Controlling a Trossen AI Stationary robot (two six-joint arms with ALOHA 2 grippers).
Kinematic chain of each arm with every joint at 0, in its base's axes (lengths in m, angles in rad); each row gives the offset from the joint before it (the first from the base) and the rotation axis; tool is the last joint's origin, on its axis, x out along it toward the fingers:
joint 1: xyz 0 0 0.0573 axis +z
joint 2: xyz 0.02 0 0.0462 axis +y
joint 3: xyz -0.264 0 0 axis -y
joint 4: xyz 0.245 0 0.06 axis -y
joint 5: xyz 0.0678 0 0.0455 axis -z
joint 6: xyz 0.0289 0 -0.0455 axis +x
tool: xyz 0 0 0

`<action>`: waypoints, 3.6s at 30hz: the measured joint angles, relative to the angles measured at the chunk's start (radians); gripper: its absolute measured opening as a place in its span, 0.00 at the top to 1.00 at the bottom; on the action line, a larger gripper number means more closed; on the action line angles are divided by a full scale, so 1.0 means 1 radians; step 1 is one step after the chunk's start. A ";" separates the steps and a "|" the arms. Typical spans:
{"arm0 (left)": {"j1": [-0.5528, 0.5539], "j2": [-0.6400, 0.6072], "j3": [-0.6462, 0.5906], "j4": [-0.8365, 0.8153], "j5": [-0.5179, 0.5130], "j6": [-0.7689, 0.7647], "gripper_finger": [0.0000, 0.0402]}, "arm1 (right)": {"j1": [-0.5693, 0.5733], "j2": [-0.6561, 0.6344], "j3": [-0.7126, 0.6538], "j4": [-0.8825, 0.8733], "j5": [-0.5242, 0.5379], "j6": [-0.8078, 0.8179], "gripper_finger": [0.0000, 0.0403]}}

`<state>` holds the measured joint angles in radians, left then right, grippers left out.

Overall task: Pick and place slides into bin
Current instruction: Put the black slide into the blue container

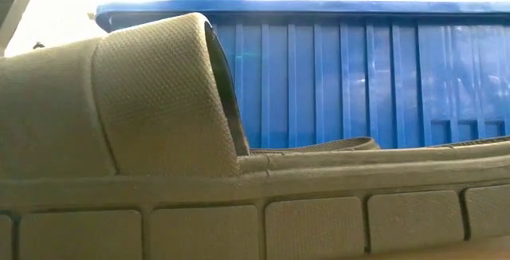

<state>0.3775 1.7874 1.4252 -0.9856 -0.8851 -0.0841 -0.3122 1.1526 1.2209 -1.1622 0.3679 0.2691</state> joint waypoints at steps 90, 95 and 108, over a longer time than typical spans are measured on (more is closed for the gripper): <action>-0.659 -0.194 0.414 -0.129 0.854 -0.802 0.09 | 0.000 0.000 0.000 -0.012 -0.020 -0.136 0.47; -0.721 -0.110 0.414 -0.112 0.860 -1.094 0.09 | 0.000 0.000 0.000 -0.012 -0.035 -0.228 0.47; -0.775 0.213 0.493 0.114 0.925 -1.553 0.09 | 0.000 0.002 0.000 -0.004 -0.035 -0.310 0.47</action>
<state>-0.3979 2.0005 1.9186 -0.8717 0.0395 -1.6373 -0.3126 1.1542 1.2209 -1.1665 0.3331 -0.0413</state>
